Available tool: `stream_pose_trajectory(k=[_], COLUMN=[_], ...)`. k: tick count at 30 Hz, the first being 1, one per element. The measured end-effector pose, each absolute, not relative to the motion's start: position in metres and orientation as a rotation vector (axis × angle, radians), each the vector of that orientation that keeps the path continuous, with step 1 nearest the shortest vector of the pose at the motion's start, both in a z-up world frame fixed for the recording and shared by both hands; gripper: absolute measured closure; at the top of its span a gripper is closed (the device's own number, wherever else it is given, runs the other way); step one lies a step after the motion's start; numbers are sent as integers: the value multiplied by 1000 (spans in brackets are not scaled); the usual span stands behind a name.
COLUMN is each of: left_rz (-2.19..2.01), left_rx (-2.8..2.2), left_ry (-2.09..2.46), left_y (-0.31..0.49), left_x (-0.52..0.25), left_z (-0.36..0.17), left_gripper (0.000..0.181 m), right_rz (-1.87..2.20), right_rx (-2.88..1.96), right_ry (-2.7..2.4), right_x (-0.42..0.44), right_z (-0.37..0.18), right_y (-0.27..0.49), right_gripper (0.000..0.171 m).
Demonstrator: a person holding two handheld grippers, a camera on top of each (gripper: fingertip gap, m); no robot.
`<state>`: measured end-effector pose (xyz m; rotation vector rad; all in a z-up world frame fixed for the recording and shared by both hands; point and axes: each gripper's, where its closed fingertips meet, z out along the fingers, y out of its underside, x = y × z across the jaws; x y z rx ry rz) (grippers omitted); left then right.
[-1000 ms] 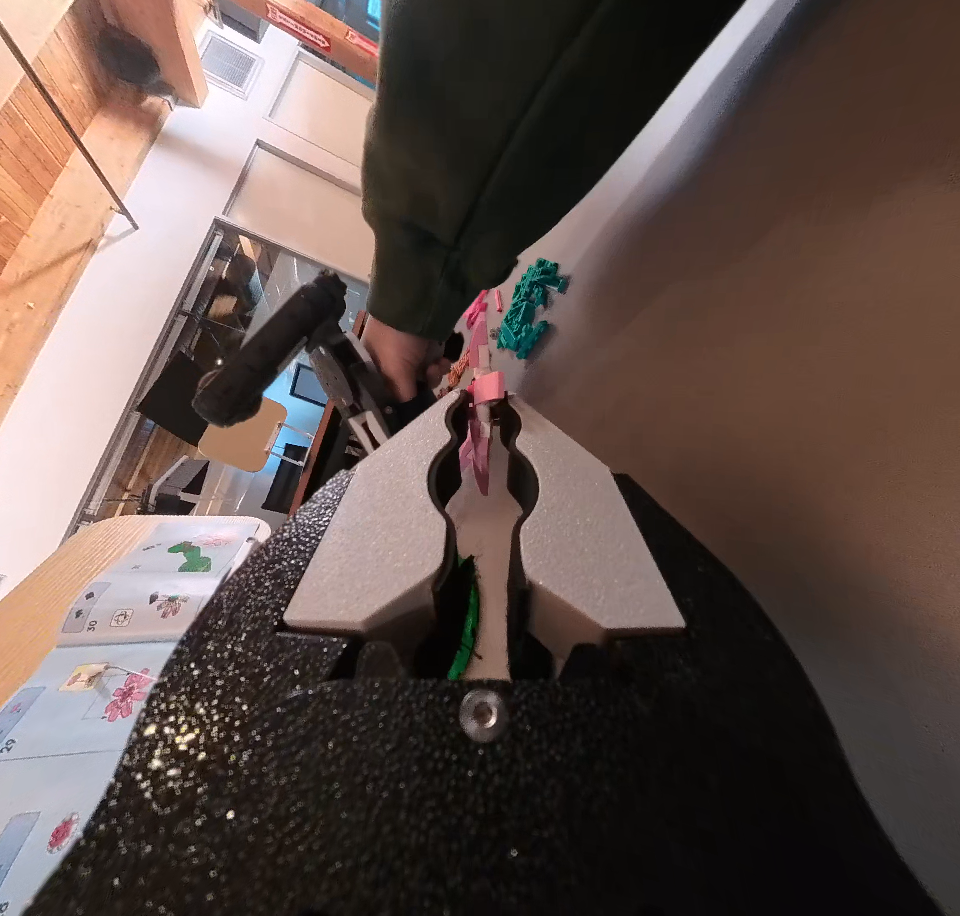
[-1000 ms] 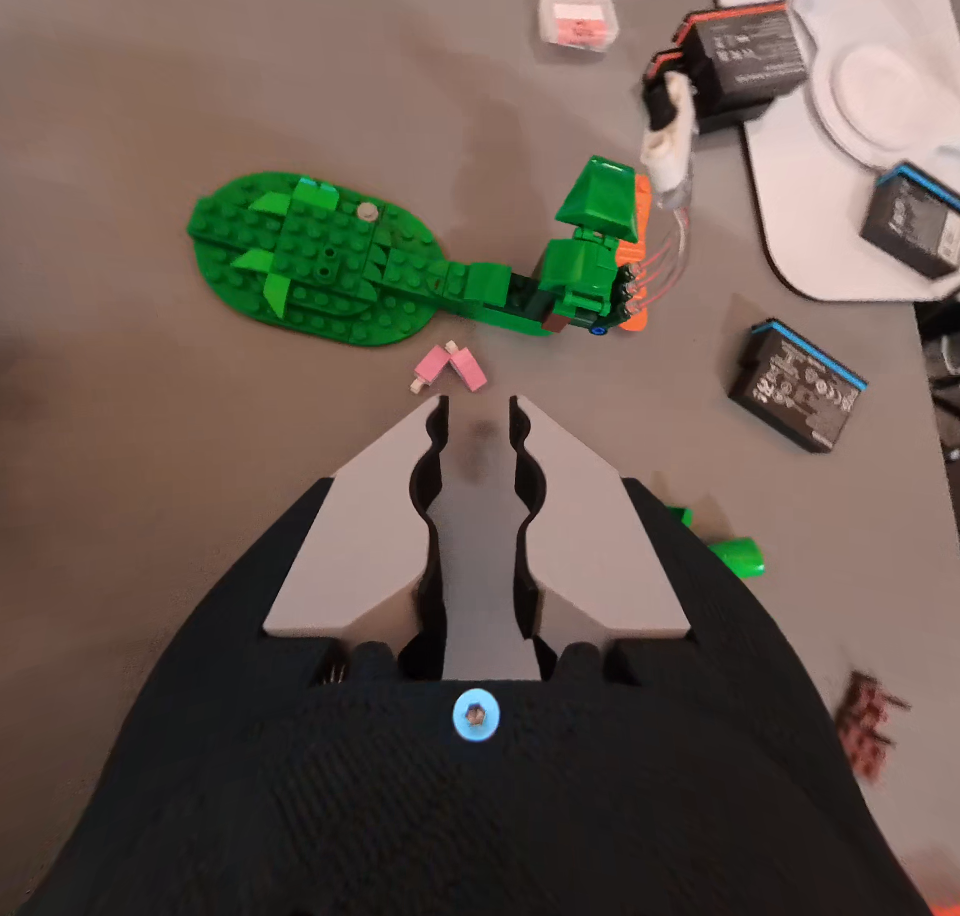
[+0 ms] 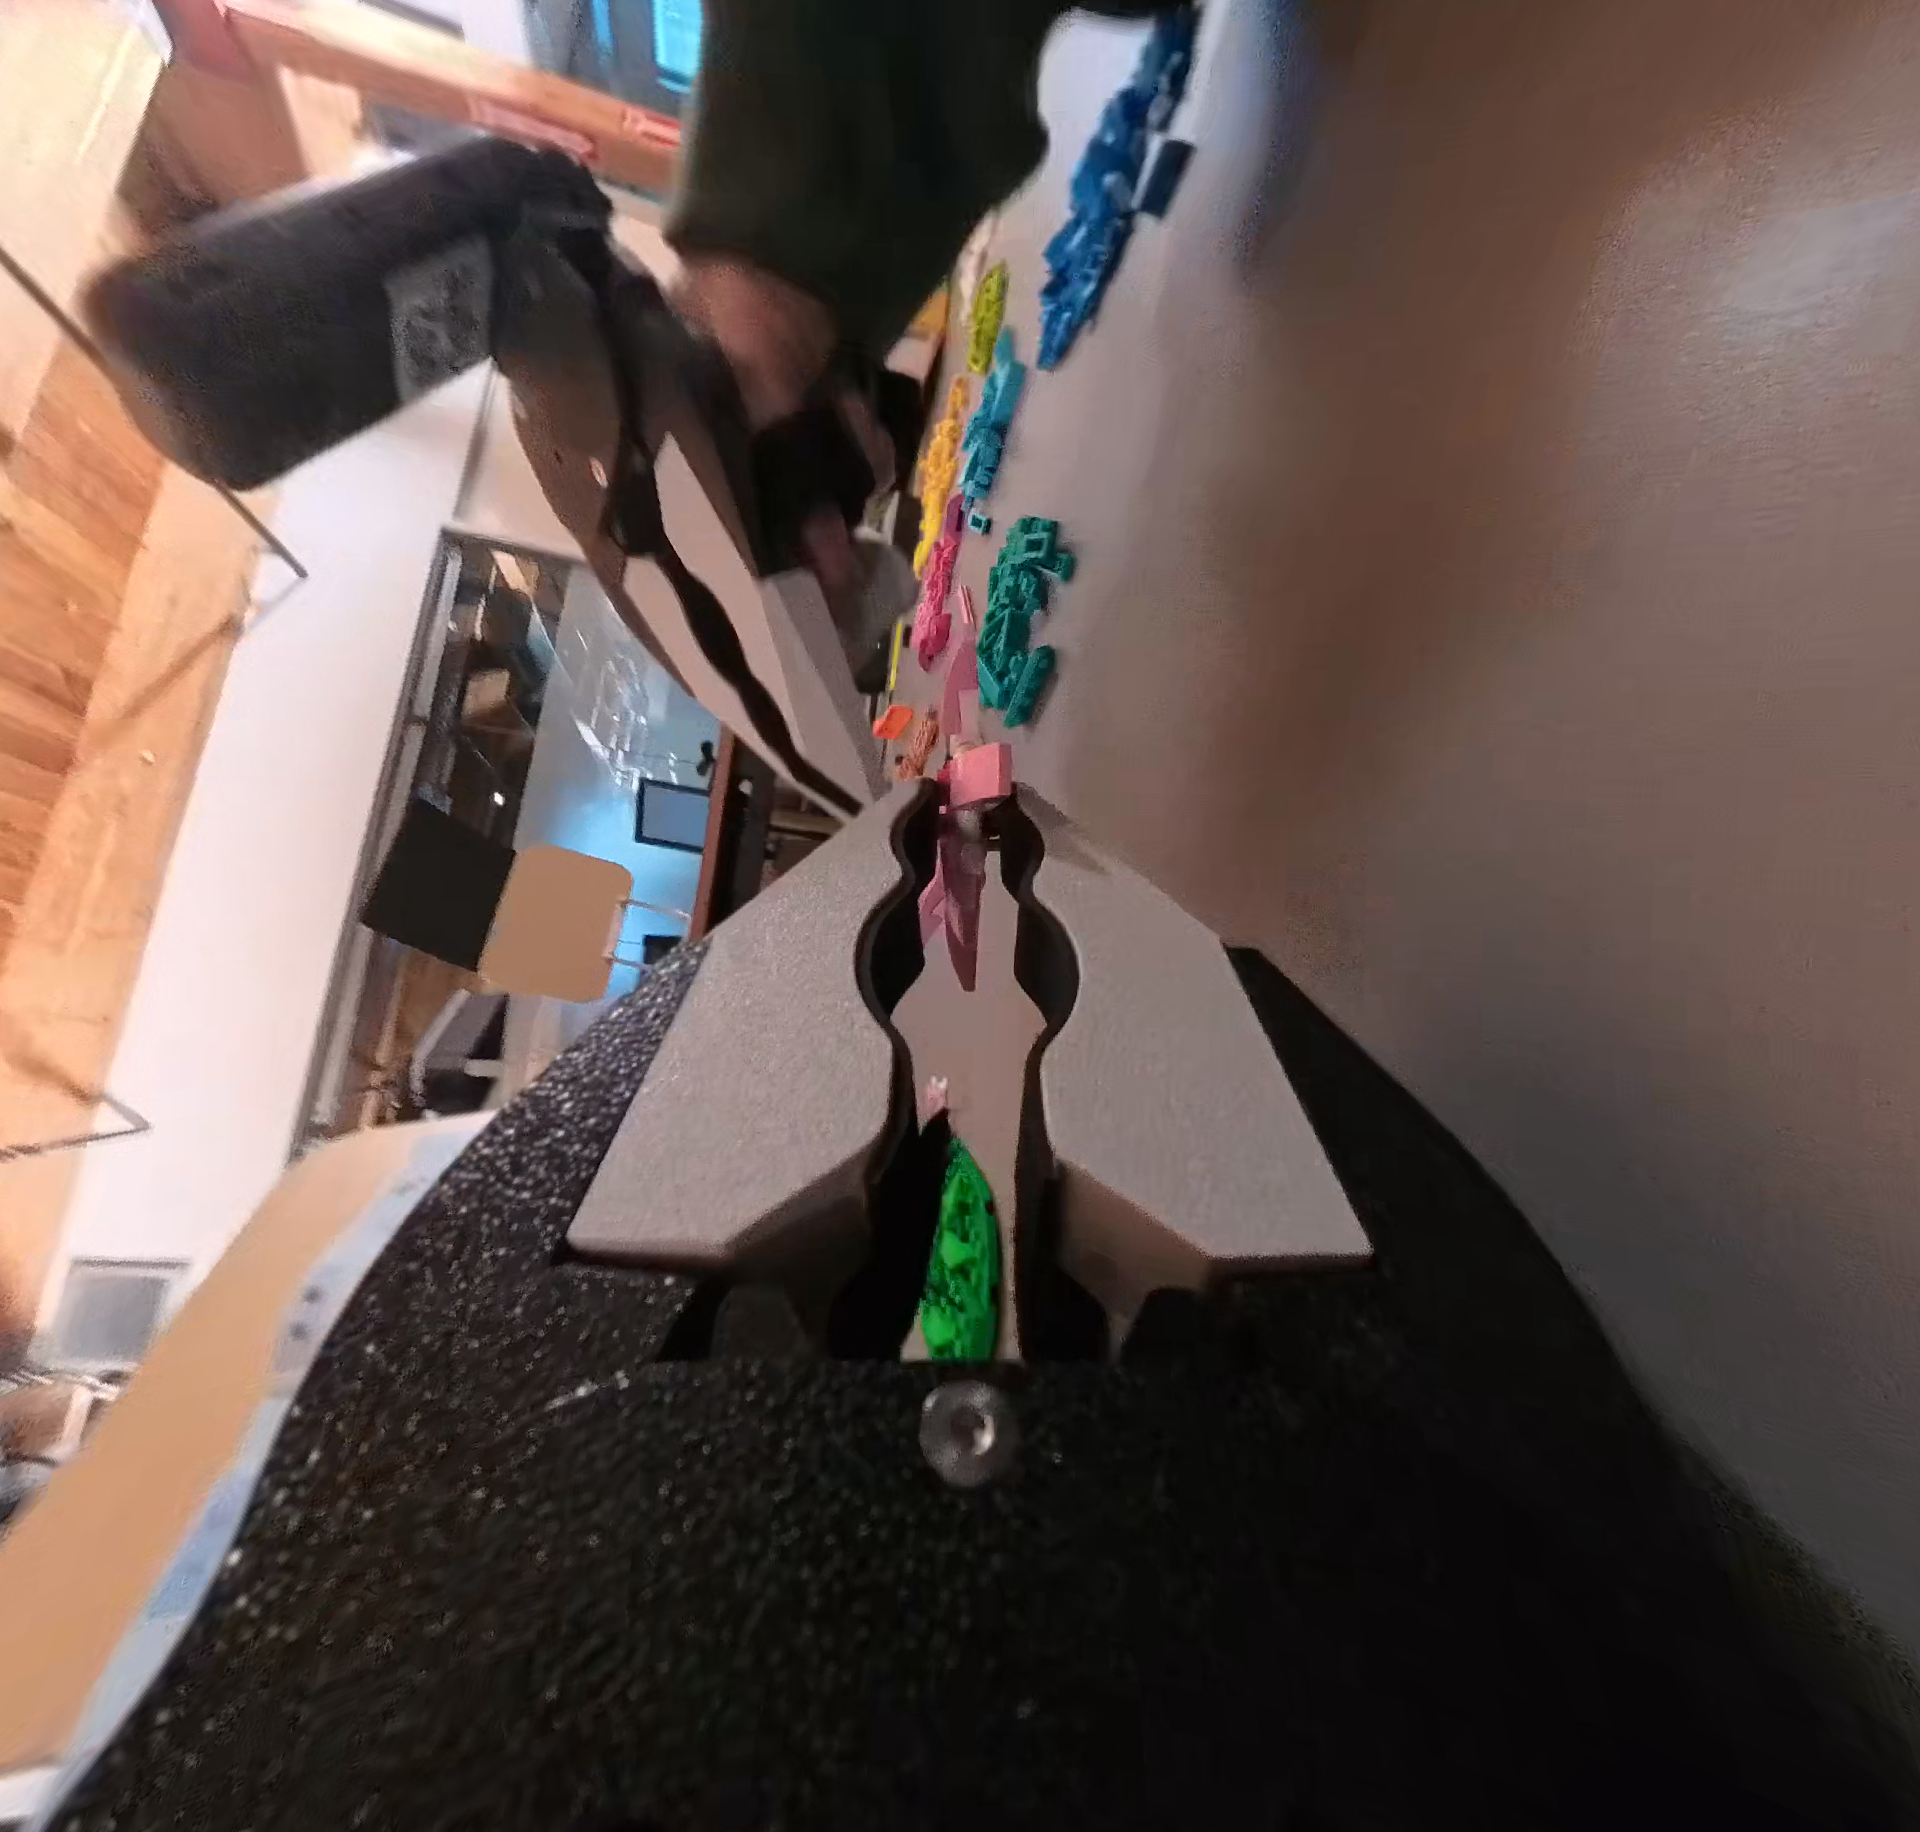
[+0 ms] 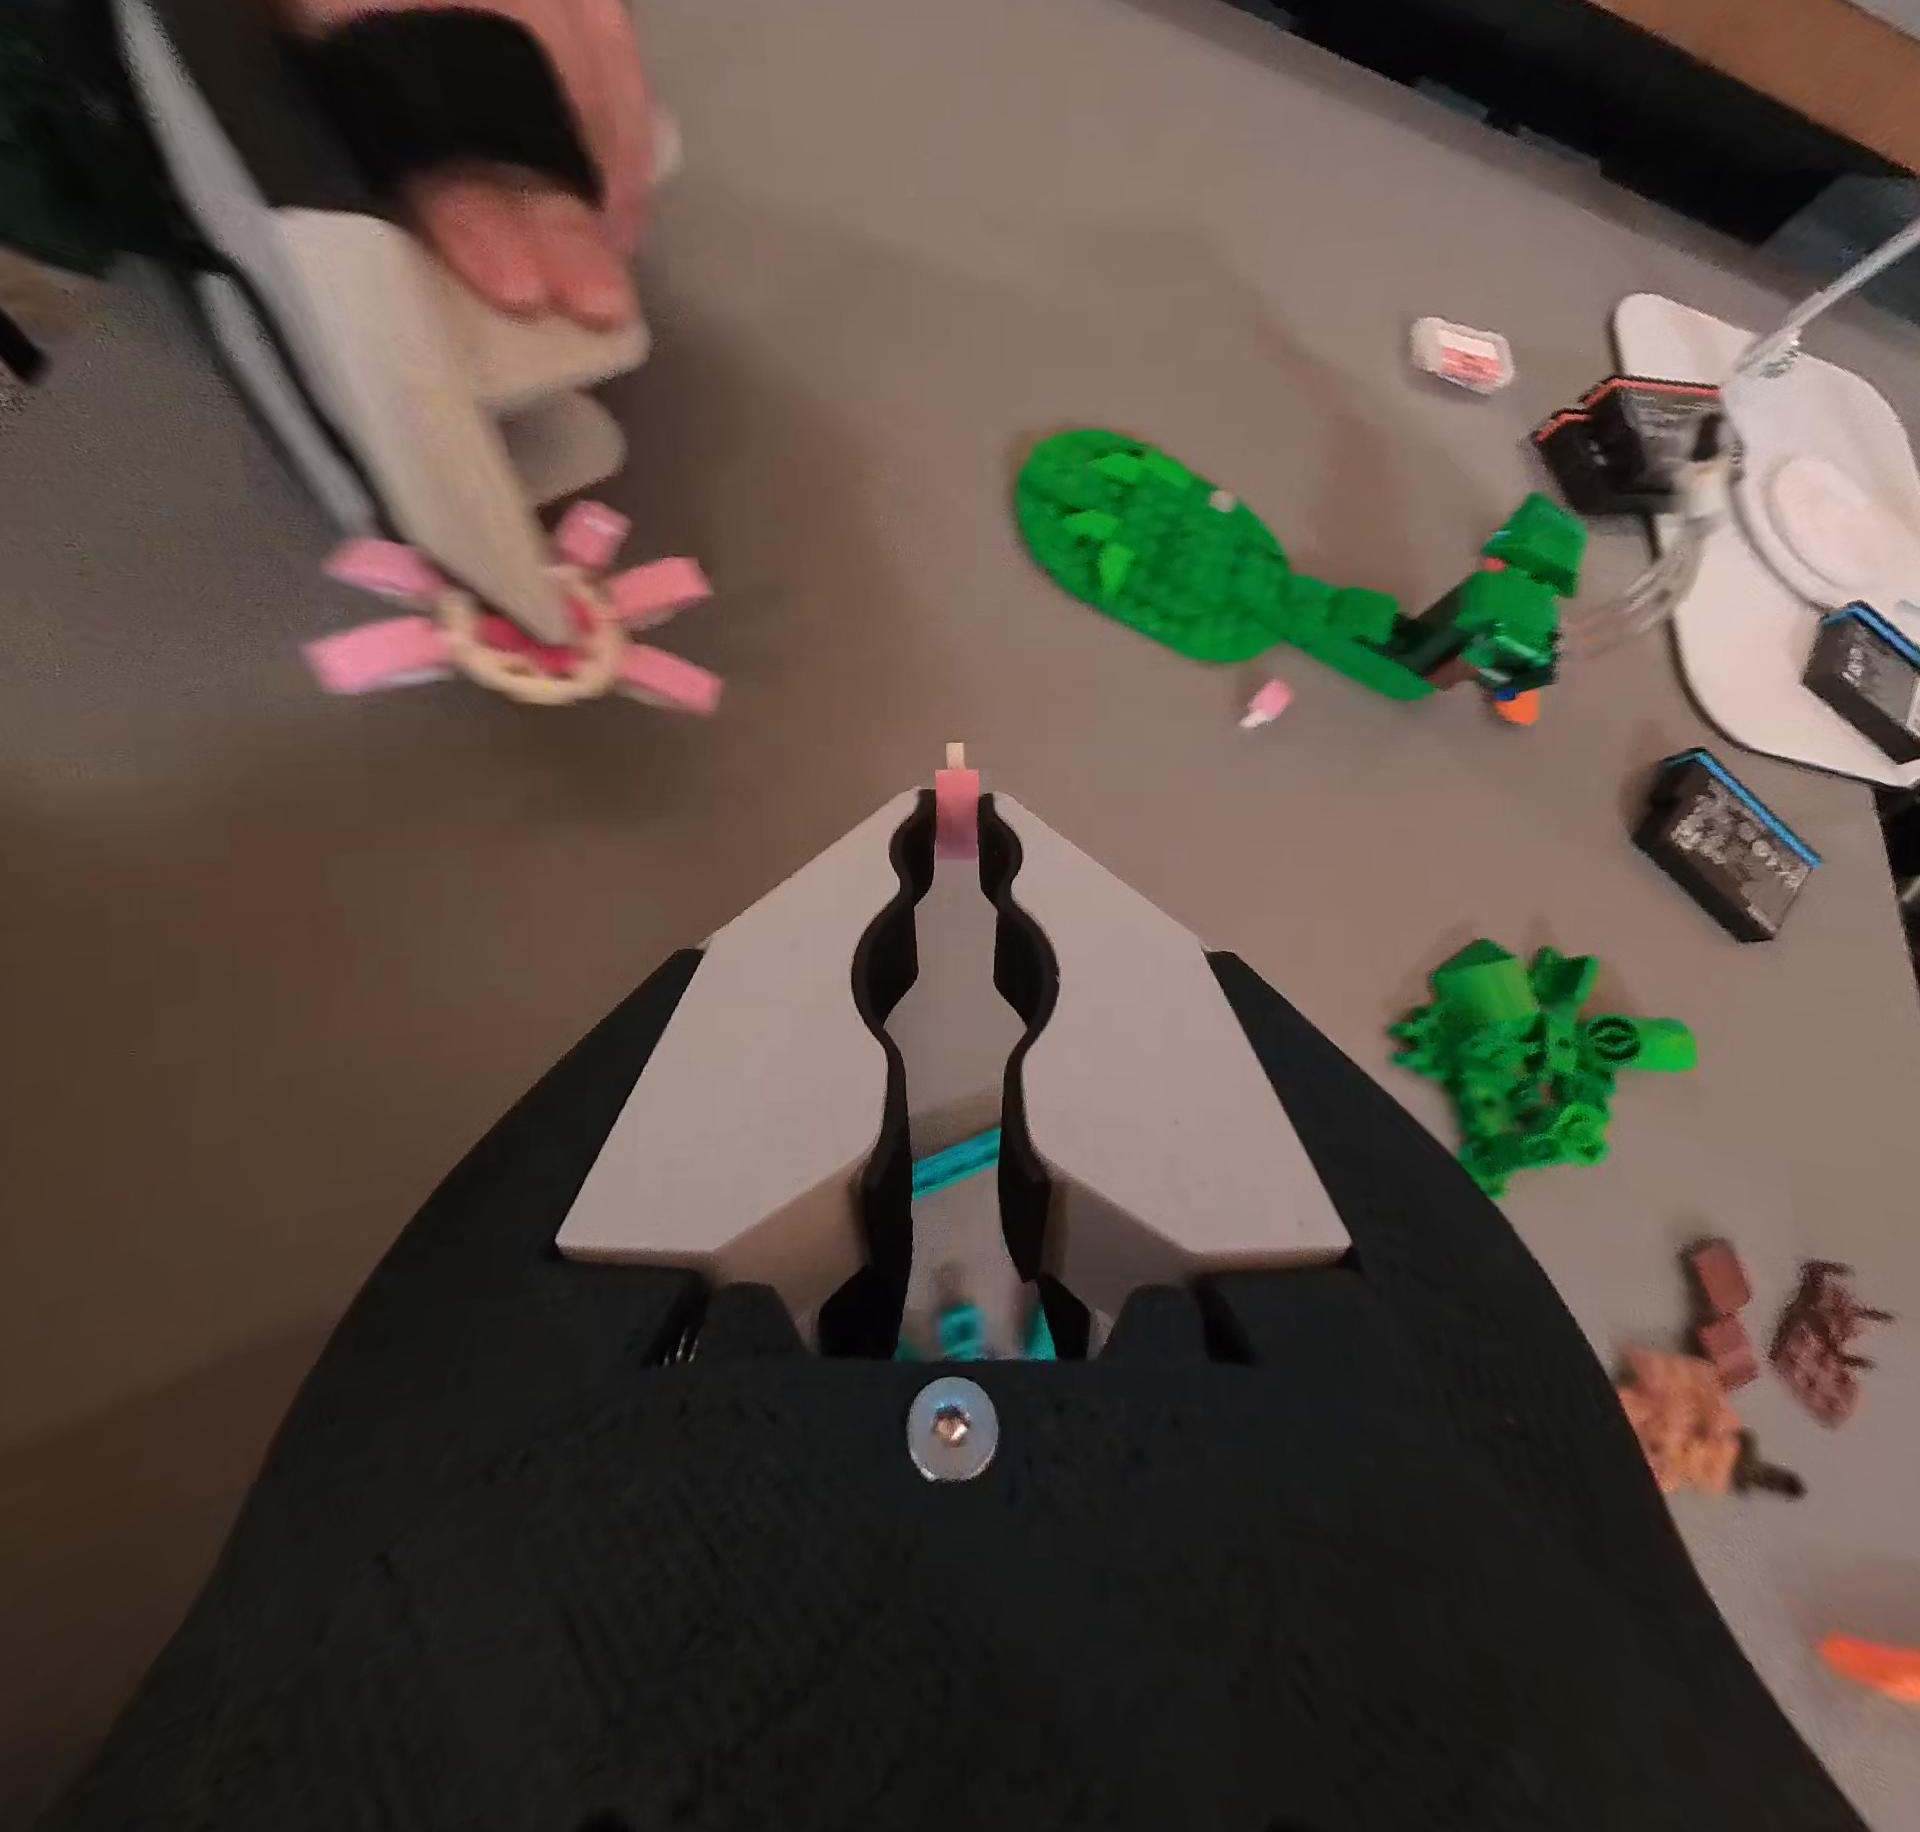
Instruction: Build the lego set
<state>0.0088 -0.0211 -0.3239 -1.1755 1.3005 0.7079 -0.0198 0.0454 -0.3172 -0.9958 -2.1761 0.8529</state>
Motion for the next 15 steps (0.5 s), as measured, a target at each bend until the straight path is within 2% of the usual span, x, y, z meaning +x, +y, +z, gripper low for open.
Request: stream_pose_trajectory(k=[5,15], left_rz=[808,806], left_rx=[-1092,-1052], left_ry=[1452,1523], left_y=[-23,-28], left_x=[24,31], left_z=[-339,-346], left_gripper=[173,173], right_rz=[874,959], right_rx=[-951,-852], right_ry=[-2200,-2275], right_x=[24,35], right_z=[-326,-344], right_y=[7,-12], right_gripper=[165,165])
